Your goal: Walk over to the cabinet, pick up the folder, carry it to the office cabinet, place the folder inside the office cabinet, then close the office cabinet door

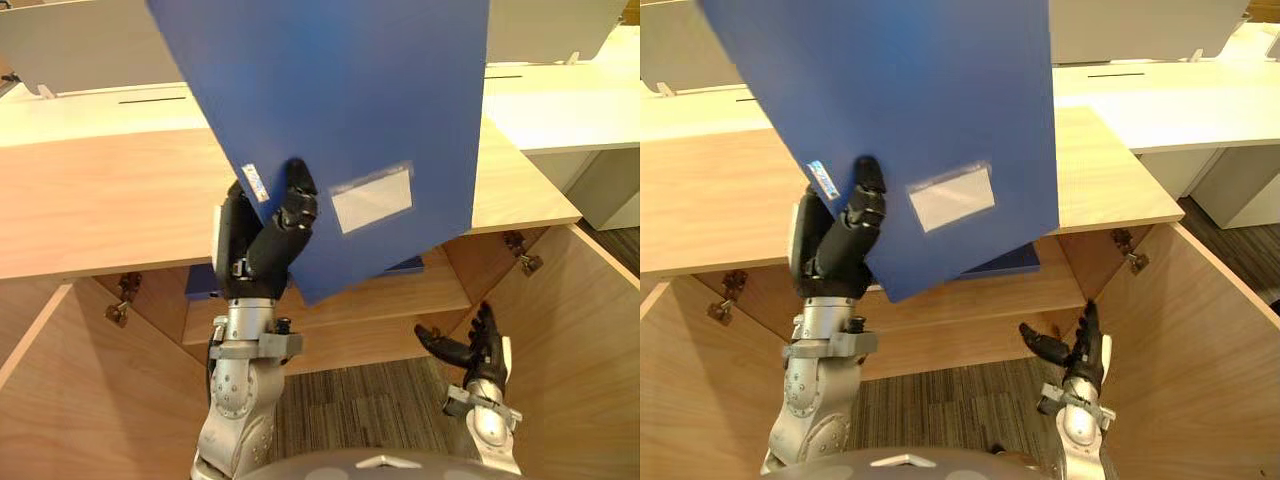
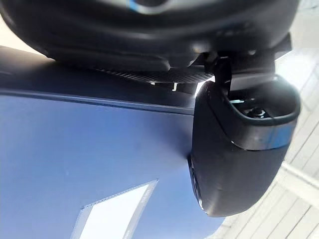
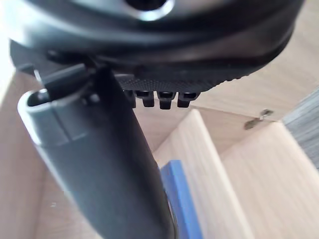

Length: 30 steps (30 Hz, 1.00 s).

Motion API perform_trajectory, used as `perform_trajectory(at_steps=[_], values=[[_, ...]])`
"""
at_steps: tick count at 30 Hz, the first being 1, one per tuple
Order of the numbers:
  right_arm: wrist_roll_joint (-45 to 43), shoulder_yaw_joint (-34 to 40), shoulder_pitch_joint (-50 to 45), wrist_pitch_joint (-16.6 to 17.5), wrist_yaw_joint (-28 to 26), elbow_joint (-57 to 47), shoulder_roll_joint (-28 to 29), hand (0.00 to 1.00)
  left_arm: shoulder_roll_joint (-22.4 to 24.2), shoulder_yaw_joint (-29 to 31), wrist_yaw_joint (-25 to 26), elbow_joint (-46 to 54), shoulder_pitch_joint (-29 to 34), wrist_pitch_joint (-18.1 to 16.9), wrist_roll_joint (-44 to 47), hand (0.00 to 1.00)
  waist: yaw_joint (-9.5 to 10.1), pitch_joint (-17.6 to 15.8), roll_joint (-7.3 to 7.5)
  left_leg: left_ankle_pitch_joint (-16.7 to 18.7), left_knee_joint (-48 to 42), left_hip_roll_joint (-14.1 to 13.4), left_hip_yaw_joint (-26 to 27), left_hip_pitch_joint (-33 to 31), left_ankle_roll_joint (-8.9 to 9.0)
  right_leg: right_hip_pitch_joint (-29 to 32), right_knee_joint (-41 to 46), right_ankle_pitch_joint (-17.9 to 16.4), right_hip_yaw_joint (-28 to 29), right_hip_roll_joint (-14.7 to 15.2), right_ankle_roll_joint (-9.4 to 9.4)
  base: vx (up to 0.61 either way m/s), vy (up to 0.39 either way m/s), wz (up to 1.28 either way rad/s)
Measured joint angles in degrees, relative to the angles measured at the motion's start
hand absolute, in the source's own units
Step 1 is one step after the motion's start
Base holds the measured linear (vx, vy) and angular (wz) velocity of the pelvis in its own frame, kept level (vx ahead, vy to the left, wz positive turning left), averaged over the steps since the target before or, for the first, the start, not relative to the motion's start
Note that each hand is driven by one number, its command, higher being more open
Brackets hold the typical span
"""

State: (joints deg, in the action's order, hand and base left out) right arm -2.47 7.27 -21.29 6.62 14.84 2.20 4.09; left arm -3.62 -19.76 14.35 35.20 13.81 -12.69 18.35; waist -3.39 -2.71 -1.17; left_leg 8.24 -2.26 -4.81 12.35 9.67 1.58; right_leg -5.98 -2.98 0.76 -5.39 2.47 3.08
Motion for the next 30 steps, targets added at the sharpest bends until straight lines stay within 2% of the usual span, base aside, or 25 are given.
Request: perform_trajectory(at_steps=[7,13,18,23,30], values=[[-0.1,0.1,0.0,3.2,-0.8,-16.9,-0.1,1.0,0.1,4.2,-1.1,0.5,4.0,-0.5,0.2,0.0,0.06,0.0,-0.03,0.2,0.0,0.0,0.2,0.4,0.11,0.0,0.1,0.0,0.8,-0.1,0.0,0.0,-0.002,-0.04],[-0.6,0.6,3.8,4.1,-2.2,-24.7,-0.9,1.0,0.1,7.1,-3.6,-1.0,4.3,-0.5,0.2,0.0,0.15,0.0,-0.01,0.3,0.0,0.0,0.8,0.8,0.06,0.0,0.3,0.1,1.3,-0.1,0.03,-0.01,0.0,-0.04],[-4.9,0.4,8.4,6.1,-4.1,-26.3,-3.9,1.0,0.1,7.2,-6.0,-4.3,4.3,-0.5,0.2,0.0,0.22,-0.1,0.07,0.5,0.0,0.1,0.9,0.9,-0.1,0.0,0.4,0.1,1.4,0.0,0.06,0.0,0.0,-0.01],[-11.3,0.3,11.1,6.2,-8.9,-26.2,-7.7,1.0,-0.1,7.2,-8.7,-6.6,4.3,-0.4,0.3,0.0,0.47,-0.2,0.29,0.6,0.0,0.1,0.9,0.5,-0.13,0.1,0.4,0.1,1.4,0.0,0.06,0.0,0.0,0.0],[-16.0,-1.9,15.0,6.2,-14.0,-23.3,-15.2,1.0,-0.6,7.2,-11.8,-6.9,4.1,-0.4,1.5,0.0,0.74,-0.2,0.43,0.7,0.0,0.1,0.9,0.2,-0.22,0.3,0.4,0.1,1.3,0.0,0.07,0.0,0.0,0.0]])
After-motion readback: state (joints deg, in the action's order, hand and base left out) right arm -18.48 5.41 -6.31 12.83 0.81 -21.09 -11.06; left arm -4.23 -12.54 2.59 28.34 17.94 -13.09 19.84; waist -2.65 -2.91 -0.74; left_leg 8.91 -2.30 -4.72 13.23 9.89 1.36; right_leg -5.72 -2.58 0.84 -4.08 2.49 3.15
